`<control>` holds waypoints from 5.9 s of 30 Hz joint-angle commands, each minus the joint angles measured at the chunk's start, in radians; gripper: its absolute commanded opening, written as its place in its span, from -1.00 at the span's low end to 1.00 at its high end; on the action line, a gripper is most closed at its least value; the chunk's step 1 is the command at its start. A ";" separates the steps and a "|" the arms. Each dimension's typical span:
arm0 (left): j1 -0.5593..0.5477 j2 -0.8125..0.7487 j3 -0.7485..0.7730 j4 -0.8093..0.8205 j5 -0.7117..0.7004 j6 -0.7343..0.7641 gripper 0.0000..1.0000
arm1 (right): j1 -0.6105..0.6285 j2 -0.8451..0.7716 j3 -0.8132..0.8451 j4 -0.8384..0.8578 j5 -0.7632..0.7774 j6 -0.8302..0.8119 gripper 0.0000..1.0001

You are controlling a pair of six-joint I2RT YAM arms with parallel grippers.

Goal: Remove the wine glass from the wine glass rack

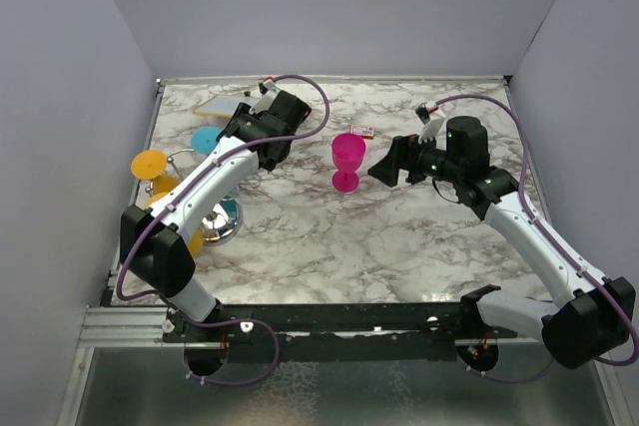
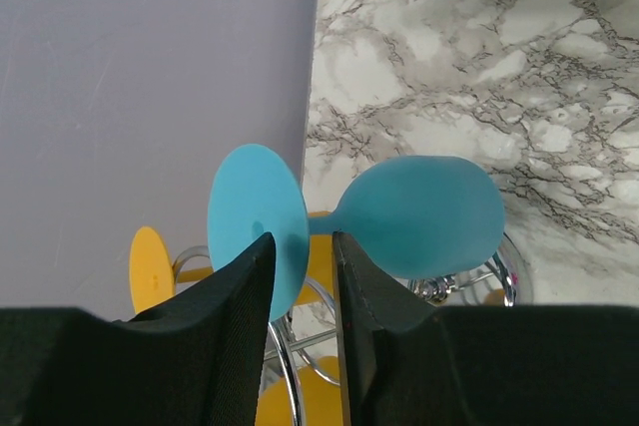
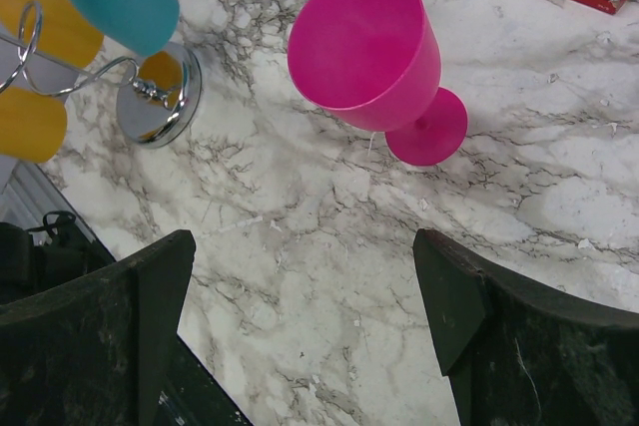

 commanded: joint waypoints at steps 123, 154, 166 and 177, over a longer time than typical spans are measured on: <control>0.046 -0.477 -0.086 0.494 1.091 -0.632 -0.90 | 0.087 -0.069 0.174 0.332 -0.241 0.283 -0.91; 0.050 -0.701 -0.227 0.505 0.912 -0.343 0.61 | 0.087 -0.041 0.399 -0.624 0.647 -0.127 -0.98; 0.051 -0.790 -0.260 0.483 0.876 -0.341 0.63 | 0.086 0.351 0.525 -0.694 0.451 -0.186 -0.98; 0.051 -0.827 -0.276 0.462 0.813 -0.319 0.65 | 0.155 0.504 0.612 -0.675 0.545 -0.178 -0.98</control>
